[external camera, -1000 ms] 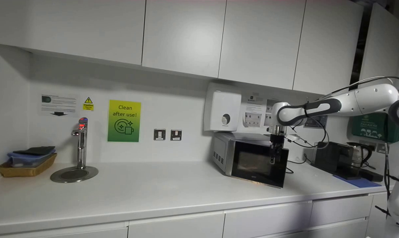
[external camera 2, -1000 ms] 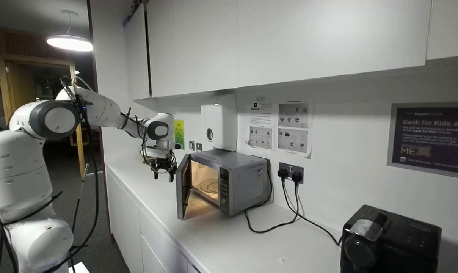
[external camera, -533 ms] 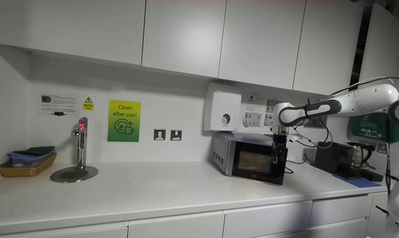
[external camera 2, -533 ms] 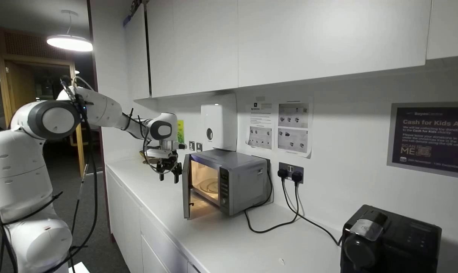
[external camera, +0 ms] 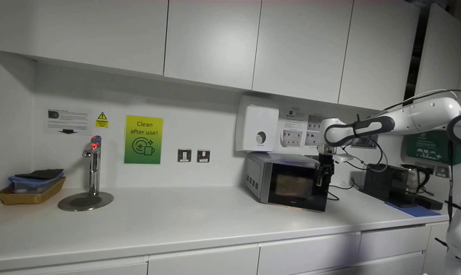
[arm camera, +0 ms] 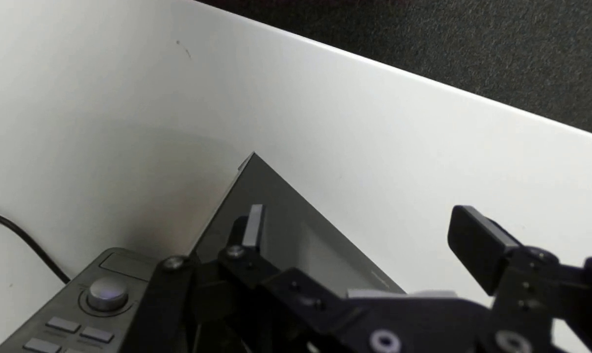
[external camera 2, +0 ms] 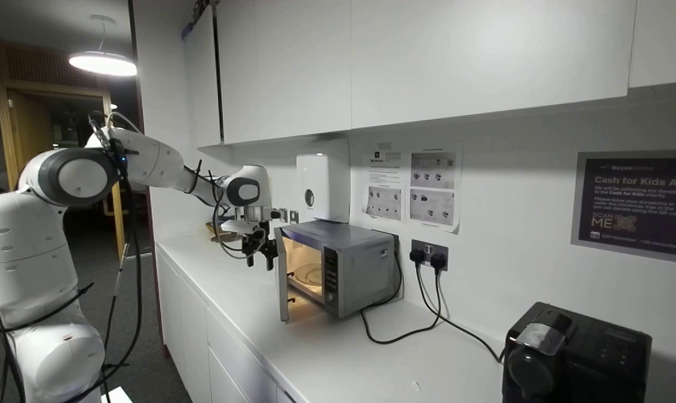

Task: Close the microwave door

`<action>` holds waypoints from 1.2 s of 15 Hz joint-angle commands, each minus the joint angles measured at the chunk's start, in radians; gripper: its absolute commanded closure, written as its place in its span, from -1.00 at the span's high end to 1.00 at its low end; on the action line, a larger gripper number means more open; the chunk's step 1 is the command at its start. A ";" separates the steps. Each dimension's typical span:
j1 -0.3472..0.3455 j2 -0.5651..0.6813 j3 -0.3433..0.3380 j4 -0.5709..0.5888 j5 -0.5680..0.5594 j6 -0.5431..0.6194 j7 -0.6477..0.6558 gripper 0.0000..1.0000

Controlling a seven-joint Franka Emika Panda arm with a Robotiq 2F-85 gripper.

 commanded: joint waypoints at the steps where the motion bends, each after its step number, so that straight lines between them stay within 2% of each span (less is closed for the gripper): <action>1: -0.020 0.021 -0.008 0.023 -0.020 0.037 0.045 1.00; 11: -0.052 0.088 -0.038 0.063 -0.017 0.127 0.139 1.00; 18: -0.061 0.147 -0.060 0.137 -0.011 0.149 0.212 1.00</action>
